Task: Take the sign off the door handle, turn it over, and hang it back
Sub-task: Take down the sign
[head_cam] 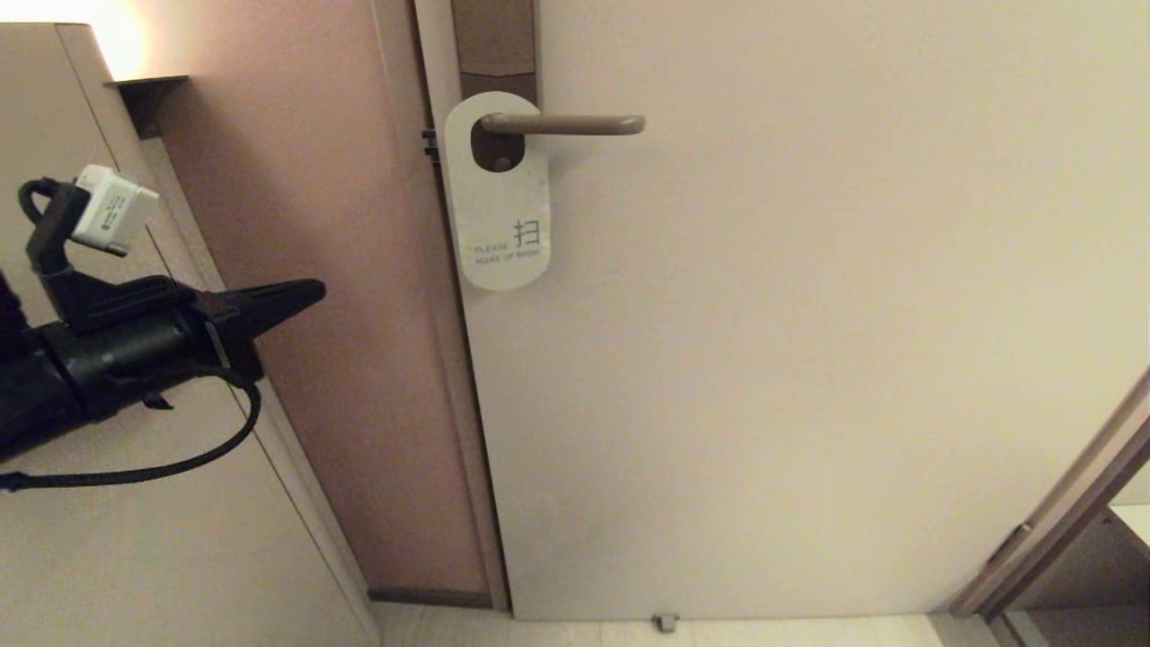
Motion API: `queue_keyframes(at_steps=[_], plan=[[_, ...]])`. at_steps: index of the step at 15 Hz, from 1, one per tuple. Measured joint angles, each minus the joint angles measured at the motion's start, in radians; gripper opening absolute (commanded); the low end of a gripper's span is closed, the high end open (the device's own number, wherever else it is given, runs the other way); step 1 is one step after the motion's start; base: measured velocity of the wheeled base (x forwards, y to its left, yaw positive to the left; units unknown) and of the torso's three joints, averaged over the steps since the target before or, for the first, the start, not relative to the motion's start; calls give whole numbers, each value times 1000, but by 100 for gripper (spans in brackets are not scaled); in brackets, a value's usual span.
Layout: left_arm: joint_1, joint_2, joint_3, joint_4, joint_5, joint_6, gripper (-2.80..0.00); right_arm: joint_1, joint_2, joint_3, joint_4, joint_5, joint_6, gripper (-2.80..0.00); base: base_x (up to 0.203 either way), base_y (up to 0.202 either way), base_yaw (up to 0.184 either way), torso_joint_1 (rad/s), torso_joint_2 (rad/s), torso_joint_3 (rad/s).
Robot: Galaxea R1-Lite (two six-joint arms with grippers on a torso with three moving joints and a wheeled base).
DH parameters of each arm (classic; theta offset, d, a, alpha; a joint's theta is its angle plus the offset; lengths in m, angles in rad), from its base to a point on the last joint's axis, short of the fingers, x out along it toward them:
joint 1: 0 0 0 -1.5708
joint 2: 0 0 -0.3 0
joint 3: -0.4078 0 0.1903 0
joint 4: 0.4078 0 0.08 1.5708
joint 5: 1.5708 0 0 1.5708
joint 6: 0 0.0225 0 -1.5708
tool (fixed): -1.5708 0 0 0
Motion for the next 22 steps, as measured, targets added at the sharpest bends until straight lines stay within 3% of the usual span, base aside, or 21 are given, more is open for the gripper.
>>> queue_keyframes(at_steps=[8, 14, 22], plan=[[-23, 163, -161, -7, -241, -2, -280, 0, 0, 0, 0, 0, 0, -280, 0, 0, 0, 0, 0, 0], [-66, 216, -202, -79, -249, -4, -280, 0, 0, 0, 0, 0, 0, -280, 0, 0, 0, 0, 0, 0], [-74, 278, -278, -86, -303, -5, -280, 0, 0, 0, 1, 0, 0, -280, 0, 0, 0, 0, 0, 0]])
